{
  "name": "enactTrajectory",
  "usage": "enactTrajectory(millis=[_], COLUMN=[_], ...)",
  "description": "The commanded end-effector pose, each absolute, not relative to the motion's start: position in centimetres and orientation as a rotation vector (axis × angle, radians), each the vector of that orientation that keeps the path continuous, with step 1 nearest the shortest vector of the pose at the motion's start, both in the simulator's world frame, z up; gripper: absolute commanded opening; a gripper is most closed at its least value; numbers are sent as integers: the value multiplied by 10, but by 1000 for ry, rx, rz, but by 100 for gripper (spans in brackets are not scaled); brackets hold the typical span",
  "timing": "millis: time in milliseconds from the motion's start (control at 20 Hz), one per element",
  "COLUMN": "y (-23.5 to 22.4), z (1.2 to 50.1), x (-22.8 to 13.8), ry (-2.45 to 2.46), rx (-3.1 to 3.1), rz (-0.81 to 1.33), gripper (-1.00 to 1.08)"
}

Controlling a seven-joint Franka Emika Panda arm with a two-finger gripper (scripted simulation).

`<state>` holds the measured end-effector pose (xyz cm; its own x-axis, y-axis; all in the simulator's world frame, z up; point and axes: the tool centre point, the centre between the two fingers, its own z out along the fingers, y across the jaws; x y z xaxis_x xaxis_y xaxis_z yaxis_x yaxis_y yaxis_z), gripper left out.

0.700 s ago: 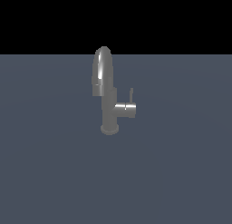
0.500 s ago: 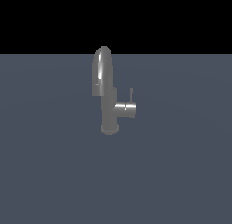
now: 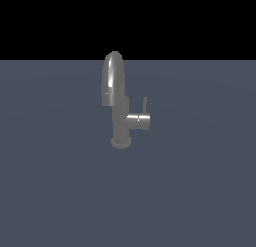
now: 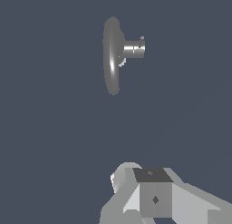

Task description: Turn on the faucet by rotating a designated handle.

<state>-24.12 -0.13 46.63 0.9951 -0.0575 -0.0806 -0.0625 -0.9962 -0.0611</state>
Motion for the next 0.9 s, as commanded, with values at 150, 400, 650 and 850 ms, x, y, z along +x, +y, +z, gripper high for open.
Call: enactTrajectory(millis=[150, 400, 650, 850], y=[-2, -4, -7, -11], z=[461, 453, 442, 432], x=[-220, -193, -166, -144], ry=[180, 287, 396, 481], rx=[-3009, -2920, -2817, -2727], rz=[200, 294, 391, 466], gripper=[-100, -100, -100, -100])
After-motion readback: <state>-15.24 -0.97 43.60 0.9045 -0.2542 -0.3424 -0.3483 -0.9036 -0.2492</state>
